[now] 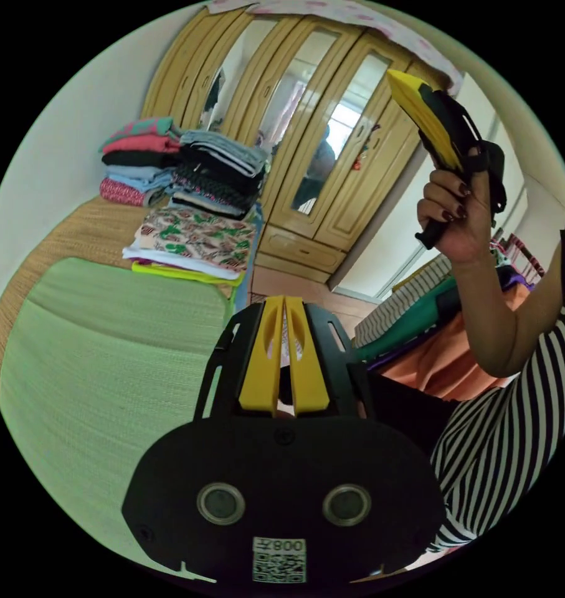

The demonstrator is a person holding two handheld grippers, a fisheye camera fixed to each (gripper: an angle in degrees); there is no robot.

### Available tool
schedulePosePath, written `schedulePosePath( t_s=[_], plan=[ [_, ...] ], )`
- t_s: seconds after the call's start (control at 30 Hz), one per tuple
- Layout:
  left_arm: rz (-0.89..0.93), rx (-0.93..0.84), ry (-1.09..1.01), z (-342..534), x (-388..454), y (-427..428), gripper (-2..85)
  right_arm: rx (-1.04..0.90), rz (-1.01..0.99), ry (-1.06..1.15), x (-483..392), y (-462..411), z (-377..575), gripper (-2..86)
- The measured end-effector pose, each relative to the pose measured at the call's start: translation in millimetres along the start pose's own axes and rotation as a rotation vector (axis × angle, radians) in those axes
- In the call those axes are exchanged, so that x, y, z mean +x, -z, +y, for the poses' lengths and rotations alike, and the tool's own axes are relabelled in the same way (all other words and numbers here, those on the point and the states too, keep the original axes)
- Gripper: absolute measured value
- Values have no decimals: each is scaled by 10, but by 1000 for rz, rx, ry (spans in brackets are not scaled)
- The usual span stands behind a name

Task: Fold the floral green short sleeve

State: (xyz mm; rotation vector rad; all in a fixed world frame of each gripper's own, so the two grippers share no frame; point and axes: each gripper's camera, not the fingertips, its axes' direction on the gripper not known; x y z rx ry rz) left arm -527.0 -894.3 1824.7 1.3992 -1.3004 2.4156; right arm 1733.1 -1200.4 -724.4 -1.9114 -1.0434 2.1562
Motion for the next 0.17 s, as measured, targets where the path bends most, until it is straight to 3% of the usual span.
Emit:
schedulePosePath(
  t_s=[0.17],
  plan=[
    [60, 96, -124, 324, 1150, 64, 5, 67, -56, 170, -965, 1019, 467, 1]
  ],
)
